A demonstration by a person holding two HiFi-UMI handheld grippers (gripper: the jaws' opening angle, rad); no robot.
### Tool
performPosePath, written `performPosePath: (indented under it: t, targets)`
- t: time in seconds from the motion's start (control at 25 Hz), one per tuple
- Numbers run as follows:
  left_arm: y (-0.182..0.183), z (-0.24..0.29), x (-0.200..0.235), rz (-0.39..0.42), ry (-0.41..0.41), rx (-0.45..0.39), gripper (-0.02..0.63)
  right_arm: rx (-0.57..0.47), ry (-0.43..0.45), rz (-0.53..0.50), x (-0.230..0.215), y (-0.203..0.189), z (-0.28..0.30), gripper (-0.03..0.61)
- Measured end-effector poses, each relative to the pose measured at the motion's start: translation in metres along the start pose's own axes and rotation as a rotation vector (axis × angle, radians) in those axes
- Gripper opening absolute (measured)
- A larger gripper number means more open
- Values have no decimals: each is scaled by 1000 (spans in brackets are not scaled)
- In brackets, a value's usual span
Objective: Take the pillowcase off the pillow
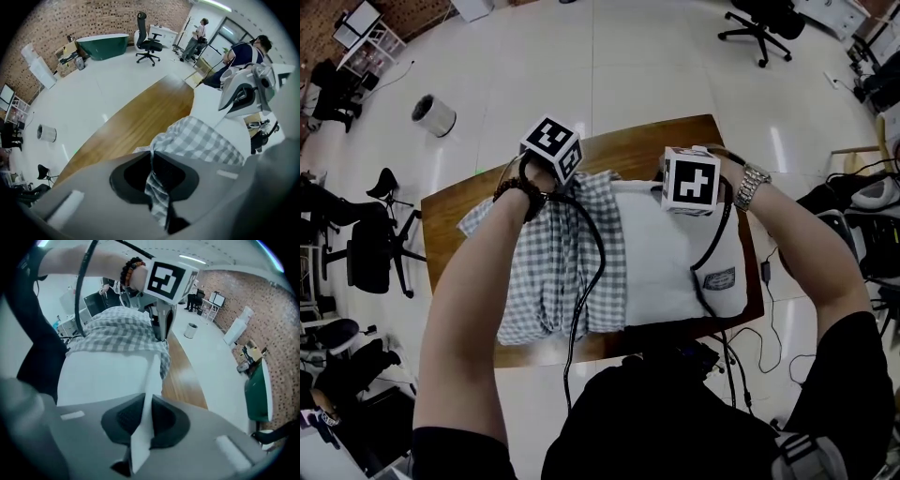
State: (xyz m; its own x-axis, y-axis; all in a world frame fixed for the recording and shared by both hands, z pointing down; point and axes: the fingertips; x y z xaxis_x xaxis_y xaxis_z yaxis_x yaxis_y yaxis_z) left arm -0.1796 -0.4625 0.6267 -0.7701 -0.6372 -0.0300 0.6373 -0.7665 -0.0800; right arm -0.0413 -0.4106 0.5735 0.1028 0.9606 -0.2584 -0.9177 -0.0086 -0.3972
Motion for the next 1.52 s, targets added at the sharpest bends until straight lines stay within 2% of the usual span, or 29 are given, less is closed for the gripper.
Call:
performPosePath:
  t: [0.16,0.4,0.56,0.88,1.0,1.2,1.36,1.52]
  targets:
    - [-22,-3,22,-52,34,9,27,25,-38,-33,11,-8,-13,20]
    - [-63,-3,44,-143,90,-22,26,22,-97,-5,22,-18,-20,20]
    - [-96,0,47,-228,90,-40,27,19,-119,15,37,-33,-14,20]
    - [-112,-17,66,-324,92,-77,28,32,-160,48,19,-42,-21,20]
    - [-114,-17,60,-318,93,-134,28,56,-187,31,20,-38,-7,21]
    - [-106,-35,47,-391,30,-283,39,40,-223,-1,22,-30,5,60]
    - [-99,-50,36,-389,40,-379,68,7,-285,-30,21,-26,13,117]
    - [-98,-60,23,-374,54,-429,84,7,-349,-45,23,-26,9,141]
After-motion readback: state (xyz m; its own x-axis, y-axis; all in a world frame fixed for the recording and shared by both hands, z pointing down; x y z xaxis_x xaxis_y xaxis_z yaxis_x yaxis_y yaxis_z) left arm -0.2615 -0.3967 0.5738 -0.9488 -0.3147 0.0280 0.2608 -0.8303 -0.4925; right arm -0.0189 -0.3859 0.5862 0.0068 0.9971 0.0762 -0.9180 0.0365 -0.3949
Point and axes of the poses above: the fingertips, and each gripper's own axes: z forward along the fingers, x to its left, y out of its top, and after that the axes turned 15 degrees about y, right-handed
